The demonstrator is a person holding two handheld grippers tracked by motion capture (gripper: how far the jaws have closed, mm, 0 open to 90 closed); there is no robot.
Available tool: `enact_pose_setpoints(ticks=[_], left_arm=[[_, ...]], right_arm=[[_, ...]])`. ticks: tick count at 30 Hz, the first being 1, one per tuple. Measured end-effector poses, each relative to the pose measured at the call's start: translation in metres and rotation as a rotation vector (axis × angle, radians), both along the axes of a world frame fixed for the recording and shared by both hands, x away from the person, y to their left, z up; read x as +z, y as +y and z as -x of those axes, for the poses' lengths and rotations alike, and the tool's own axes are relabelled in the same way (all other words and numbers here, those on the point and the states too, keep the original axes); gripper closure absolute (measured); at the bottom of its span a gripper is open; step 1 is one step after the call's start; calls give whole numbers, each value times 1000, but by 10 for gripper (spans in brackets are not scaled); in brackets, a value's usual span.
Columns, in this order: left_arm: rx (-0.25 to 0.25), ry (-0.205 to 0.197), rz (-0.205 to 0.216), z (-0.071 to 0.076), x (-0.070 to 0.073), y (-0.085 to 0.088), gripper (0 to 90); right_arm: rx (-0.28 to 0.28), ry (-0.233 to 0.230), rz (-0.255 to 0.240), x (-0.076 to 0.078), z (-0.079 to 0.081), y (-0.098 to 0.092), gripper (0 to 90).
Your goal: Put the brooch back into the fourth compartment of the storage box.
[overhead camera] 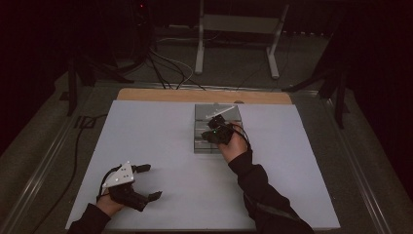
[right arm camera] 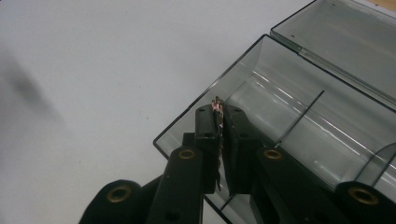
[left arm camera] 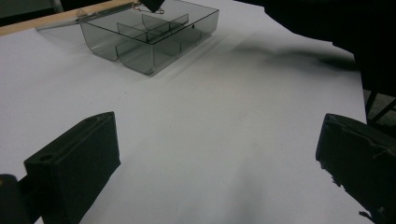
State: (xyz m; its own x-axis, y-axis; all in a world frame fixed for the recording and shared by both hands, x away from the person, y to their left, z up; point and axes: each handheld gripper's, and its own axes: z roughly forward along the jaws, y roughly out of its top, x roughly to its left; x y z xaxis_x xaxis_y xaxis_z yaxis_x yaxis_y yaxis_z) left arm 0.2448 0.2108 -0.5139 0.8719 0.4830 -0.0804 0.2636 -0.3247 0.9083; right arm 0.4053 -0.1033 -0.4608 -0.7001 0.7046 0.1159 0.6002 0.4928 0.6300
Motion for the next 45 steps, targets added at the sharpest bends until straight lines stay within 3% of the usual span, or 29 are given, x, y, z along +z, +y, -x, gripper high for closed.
enact_pose_setpoints(ticks=[16, 20, 29, 31, 34, 39, 42, 45], left_arm=[[1, 3, 0, -1, -1, 0, 12], [0, 2, 0, -1, -1, 0, 12], [0, 1, -4, -1, -1, 0, 12], [0, 1, -4, -1, -1, 0, 12], [5, 0, -2, 0, 0, 0, 12], [2, 3, -5, -1, -1, -1, 12], [-1, 2, -7, -1, -1, -1, 12], [1, 4, -7, -1, -1, -1, 12]], right_arm=[[14, 36, 22, -13, -13, 9, 837], [12, 49, -3, -13, -15, 6, 690], [-8, 17, -73, -5, -9, -1, 354], [-7, 15, -79, -4, -8, -2, 331], [23, 12, -113, 1, -3, -10, 197], [44, 19, -147, 6, 3, -23, 143], [49, -10, -146, 10, 8, -29, 119], [45, -39, -169, 12, 13, -37, 0]])
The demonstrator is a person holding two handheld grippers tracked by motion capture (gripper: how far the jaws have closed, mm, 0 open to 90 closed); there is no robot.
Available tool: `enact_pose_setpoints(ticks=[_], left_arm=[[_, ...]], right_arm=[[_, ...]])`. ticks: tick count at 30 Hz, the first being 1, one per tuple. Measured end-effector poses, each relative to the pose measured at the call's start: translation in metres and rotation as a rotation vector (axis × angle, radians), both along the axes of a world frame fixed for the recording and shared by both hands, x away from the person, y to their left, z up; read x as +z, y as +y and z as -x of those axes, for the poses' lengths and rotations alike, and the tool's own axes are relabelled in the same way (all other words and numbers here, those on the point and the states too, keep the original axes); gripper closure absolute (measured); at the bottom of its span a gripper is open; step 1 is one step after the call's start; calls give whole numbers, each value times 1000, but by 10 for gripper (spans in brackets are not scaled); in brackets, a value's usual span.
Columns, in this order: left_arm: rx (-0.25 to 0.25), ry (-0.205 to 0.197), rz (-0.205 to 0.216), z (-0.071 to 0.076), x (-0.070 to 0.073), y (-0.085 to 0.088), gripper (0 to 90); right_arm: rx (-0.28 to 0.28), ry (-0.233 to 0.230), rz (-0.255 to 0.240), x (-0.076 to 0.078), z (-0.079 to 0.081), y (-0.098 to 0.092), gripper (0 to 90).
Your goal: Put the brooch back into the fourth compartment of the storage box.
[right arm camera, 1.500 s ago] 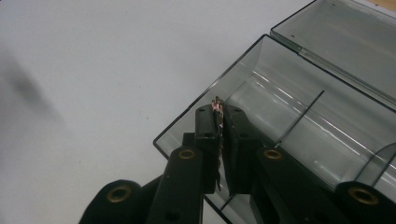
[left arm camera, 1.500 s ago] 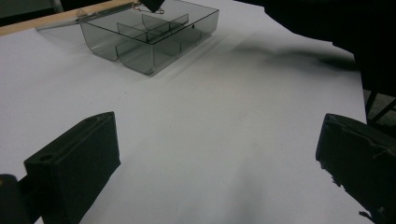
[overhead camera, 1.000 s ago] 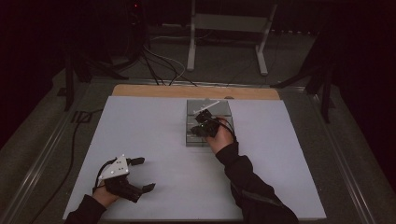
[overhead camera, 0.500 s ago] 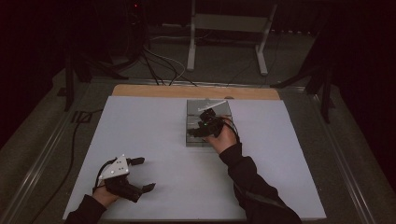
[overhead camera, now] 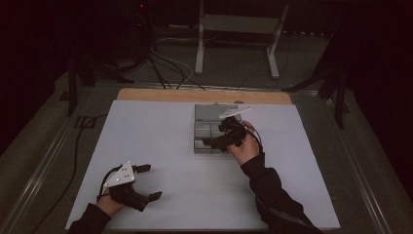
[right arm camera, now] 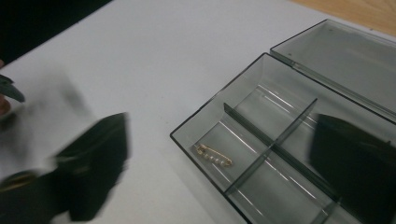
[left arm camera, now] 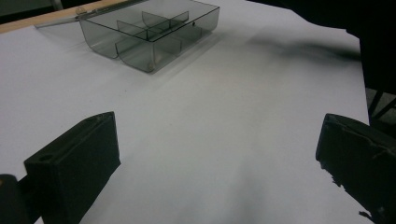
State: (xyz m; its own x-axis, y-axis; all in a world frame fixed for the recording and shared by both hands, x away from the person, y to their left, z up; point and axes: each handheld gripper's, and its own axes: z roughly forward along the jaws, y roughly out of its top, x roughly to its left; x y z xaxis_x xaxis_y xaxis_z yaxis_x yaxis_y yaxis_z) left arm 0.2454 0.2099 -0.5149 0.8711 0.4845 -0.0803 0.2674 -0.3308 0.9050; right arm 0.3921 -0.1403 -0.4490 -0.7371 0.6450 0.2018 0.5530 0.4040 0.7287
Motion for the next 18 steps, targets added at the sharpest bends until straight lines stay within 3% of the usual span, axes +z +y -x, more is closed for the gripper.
enact_pose_setpoints(ticks=[11, 18], left_arm=[[0, 1, -2, 0, 0, -1, 12], [0, 3, -3, 0, 0, 0, 12]], right_arm=[[-26, -73, 2, 8, 21, -37, 0], [-30, -84, -7, 6, 41, -57, 0]])
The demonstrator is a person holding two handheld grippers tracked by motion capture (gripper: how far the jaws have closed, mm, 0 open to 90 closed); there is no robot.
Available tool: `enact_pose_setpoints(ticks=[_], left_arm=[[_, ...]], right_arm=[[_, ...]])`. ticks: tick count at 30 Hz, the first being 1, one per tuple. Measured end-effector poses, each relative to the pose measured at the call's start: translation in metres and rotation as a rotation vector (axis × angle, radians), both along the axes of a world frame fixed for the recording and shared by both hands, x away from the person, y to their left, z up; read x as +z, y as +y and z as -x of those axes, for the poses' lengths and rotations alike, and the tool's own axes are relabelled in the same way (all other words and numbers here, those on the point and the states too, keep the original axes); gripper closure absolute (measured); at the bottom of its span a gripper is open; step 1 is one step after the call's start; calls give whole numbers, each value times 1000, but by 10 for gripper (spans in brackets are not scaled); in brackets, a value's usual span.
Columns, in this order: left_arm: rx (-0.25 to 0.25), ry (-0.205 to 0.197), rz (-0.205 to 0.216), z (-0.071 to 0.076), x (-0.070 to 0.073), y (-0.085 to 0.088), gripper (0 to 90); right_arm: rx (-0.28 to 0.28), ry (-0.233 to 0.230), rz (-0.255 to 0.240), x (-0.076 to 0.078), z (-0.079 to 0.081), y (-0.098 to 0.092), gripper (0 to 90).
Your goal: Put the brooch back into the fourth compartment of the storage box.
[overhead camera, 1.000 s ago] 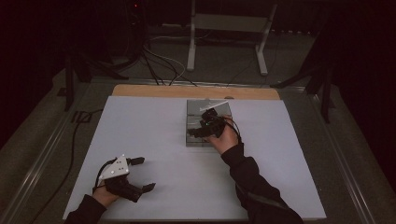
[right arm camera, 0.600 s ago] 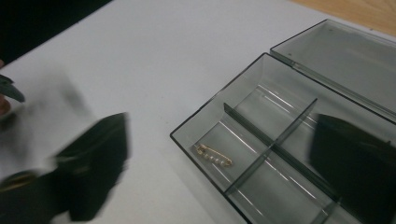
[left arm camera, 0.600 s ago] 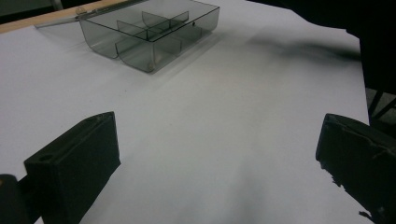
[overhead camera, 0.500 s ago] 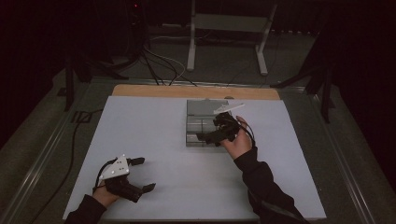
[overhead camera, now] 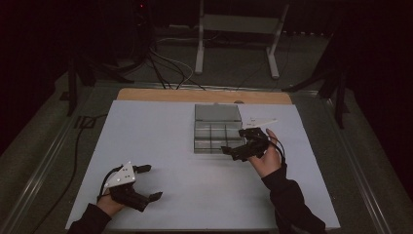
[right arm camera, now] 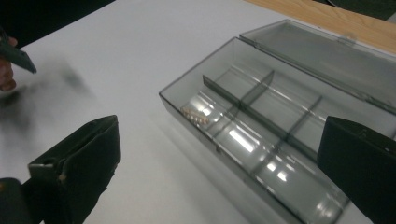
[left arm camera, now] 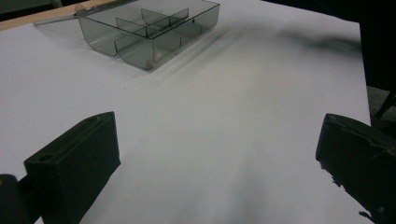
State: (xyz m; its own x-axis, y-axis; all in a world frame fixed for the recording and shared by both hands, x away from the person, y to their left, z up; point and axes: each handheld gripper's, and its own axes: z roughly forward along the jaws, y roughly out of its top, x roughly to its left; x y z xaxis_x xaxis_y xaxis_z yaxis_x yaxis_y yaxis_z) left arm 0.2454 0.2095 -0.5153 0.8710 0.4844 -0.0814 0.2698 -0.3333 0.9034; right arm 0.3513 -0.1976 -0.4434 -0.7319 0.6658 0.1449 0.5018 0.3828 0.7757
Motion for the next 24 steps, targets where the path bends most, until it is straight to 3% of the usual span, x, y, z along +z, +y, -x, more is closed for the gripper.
enact_pose_setpoints(ticks=[11, 14, 24], left_arm=[[1, -2, 2, 0, 1, 0, 12], [1, -1, 1, 0, 0, 0, 12], [0, 2, 8, 0, 0, 0, 12]], right_arm=[[-7, 25, -38, -22, 31, -31, 0], [-16, 46, -27, -30, 39, -38, 0], [-62, 47, -15, -51, 66, -67, 0]])
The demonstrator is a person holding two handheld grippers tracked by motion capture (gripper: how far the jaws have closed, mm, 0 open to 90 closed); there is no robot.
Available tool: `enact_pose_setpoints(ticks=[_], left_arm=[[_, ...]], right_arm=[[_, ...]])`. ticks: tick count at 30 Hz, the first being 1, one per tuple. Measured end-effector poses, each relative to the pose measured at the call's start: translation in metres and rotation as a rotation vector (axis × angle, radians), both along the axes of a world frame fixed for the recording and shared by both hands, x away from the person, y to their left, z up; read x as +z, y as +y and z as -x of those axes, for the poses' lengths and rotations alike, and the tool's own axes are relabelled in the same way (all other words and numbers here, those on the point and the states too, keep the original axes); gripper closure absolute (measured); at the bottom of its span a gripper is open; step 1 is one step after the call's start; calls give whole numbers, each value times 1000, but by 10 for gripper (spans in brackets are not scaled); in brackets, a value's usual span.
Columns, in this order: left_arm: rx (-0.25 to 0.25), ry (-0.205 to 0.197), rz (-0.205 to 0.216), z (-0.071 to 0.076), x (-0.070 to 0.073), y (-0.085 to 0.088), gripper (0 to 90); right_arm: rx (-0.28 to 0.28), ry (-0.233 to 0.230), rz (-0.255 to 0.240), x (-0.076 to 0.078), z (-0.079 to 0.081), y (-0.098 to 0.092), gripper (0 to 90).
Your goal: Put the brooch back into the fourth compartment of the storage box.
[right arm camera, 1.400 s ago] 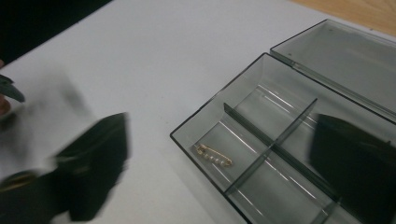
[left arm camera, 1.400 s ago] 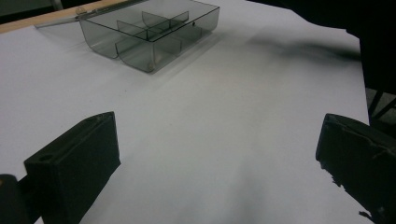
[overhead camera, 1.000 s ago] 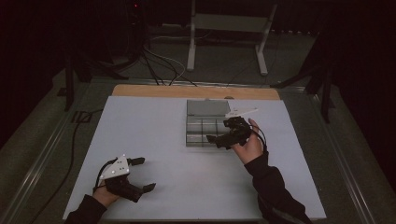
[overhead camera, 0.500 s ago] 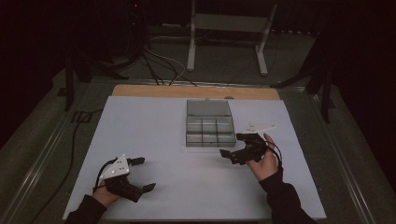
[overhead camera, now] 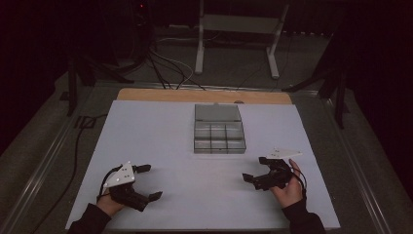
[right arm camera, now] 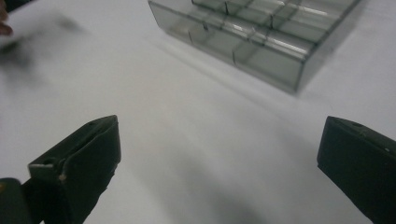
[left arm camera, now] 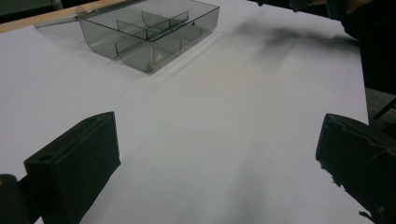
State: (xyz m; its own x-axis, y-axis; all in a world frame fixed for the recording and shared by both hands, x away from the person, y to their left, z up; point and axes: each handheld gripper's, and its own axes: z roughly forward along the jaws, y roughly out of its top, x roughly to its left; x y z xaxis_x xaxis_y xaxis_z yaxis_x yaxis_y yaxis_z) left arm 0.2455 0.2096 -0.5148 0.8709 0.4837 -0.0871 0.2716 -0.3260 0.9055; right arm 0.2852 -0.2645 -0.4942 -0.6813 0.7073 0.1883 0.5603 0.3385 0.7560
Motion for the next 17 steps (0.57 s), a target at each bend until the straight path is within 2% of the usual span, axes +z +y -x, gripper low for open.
enact_pose_setpoints(ticks=[4, 7, 8, 10, 13, 17], left_arm=[[-1, -1, -6, 0, -1, 0, 12], [5, -5, -1, 0, 0, 0, 12], [5, -8, -1, 0, 0, 0, 12], [5, -8, -2, 0, 0, 0, 12], [5, -3, 0, 0, 0, 0, 12], [1, -2, -7, 0, 0, -1, 12]], right_arm=[[-22, -6, 5, -5, 12, -11, 0], [-37, 21, -10, -10, 17, -22, 0], [-43, 23, 0, -11, 19, -26, 0], [-56, 17, 9, -14, 22, -32, 0], [-78, 16, -10, -15, 25, -41, 0], [-92, 1, -10, -14, 26, -45, 0]])
